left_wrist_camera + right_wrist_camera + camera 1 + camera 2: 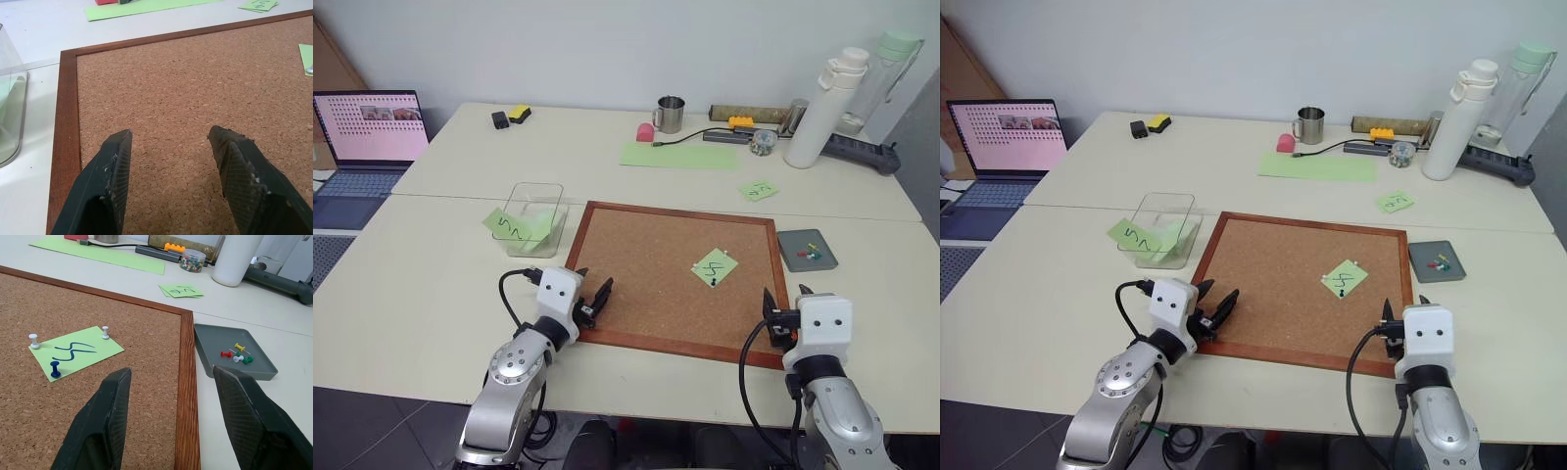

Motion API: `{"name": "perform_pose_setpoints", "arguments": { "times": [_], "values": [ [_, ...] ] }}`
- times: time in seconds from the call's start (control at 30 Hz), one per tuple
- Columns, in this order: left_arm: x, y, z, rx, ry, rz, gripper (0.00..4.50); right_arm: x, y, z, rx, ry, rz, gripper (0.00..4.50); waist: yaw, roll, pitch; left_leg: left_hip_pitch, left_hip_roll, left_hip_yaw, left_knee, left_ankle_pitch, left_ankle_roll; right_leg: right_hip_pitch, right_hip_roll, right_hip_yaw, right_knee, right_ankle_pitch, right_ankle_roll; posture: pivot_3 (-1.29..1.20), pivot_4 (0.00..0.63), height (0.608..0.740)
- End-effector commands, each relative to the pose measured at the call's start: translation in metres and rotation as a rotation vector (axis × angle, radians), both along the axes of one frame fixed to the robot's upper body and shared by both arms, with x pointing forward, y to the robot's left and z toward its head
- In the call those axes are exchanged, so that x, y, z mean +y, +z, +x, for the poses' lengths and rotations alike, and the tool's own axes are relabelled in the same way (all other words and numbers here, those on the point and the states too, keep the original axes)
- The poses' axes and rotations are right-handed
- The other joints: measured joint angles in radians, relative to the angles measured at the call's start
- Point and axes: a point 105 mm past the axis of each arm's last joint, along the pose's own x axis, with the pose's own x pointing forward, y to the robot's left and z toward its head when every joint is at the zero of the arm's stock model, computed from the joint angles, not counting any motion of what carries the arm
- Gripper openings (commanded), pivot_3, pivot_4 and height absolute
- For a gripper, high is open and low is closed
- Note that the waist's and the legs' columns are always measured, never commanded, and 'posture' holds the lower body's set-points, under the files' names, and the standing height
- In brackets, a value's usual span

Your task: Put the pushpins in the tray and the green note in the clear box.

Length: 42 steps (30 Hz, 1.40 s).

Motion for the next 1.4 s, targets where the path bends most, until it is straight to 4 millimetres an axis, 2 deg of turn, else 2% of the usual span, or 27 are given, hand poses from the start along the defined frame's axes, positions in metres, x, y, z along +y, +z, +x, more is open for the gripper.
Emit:
{"name": "perform_pose_setpoints", "arguments": {
  "times": [0.03, 0.5, 0.6, 0.73, 1.0, 1.13, 1.2, 1.3, 1.4],
  "values": [
    [0.0, 0.012, -0.002, -0.053, -0.005, -0.005, 2.66, 0.001, 0.007, -0.003, -0.033, -0.002, 0.003, 2.74, 0.0, 0.0, 0.0, 0.0, 0.0, 0.0, 0.0, 0.0, 0.0, 0.0, 0.0, 0.0, 0.0, 0.0, 0.0, 0.0, 0.15, 0.74],
    [0.0, 0.011, -0.001, -0.048, -0.013, -0.01, 2.66, 0.001, 0.007, -0.003, -0.033, -0.001, 0.003, 2.74, 0.0, 0.0, 0.0, 0.0, 0.0, 0.0, 0.0, 0.0, 0.0, 0.0, 0.0, 0.0, 0.0, 0.0, 0.0, 0.0, 0.15, 0.74],
    [-0.01, 0.011, -0.003, 0.0, -0.118, -0.103, 2.66, 0.002, 0.005, -0.001, -0.03, 0.017, 0.053, 2.74, 0.001, 0.0, 0.0, 0.0, 0.0, 0.0, 0.0, 0.0, 0.0, 0.0, 0.0, 0.0, 0.0, 0.0, 0.0, 0.0, 0.15, 0.74],
    [-0.009, 0.017, -0.001, 0.006, -0.236, -0.084, 2.66, 0.01, 0.007, 0.003, -0.039, 0.141, 0.102, 2.74, 0.0, 0.0, 0.0, 0.0, 0.0, 0.0, 0.0, 0.0, 0.0, 0.0, 0.0, -0.001, 0.0, 0.0, 0.0, 0.0, 0.15, 0.74],
    [-0.005, 0.034, 0.016, 0.036, -0.472, 0.005, 2.66, -0.008, 0.02, 0.026, -0.014, 0.359, 0.054, 2.74, -0.012, 0.001, 0.0, 0.001, -0.001, 0.002, 0.001, 0.0, 0.0, 0.001, 0.0, 0.001, 0.0, 0.001, 0.001, 0.0, 0.15, 0.74],
    [-0.004, 0.037, 0.027, 0.052, -0.522, -0.014, 2.16, -0.013, 0.024, 0.037, -0.006, 0.457, 0.05, 2.74, -0.024, 0.001, 0.0, 0.002, -0.001, 0.002, 0.001, 0.0, 0.001, 0.001, 0.001, 0.002, 0.0, 0.001, 0.001, 0.0, 0.15, 0.74],
    [-0.007, 0.041, 0.03, 0.042, -0.563, -0.011, 1.78, -0.01, 0.026, 0.042, 0.007, 0.52, 0.047, 2.74, -0.027, 0.001, 0.0, 0.001, -0.001, 0.002, 0.001, 0.0, 0.001, 0.001, 0.001, 0.002, 0.0, 0.001, 0.001, 0.0, 0.15, 0.74],
    [-0.012, 0.043, 0.032, 0.02, -0.61, 0.012, 1.02, -0.015, 0.027, 0.051, 0.006, 0.524, 0.034, 2.74, -0.028, 0.001, 0.0, 0.001, -0.001, 0.002, 0.001, 0.0, 0.001, 0.001, 0.001, 0.001, 0.0, 0.001, 0.001, 0.0, 0.15, 0.74],
    [-0.018, 0.038, 0.033, 0.006, -0.654, 0.052, 0.58, -0.013, 0.024, 0.056, 0.018, 0.544, 0.033, 2.74, -0.027, 0.001, 0.0, 0.001, -0.001, 0.002, 0.001, 0.0, 0.001, 0.001, 0.0, 0.002, 0.0, 0.001, 0.001, 0.0, 0.15, 0.74]
  ]
}}
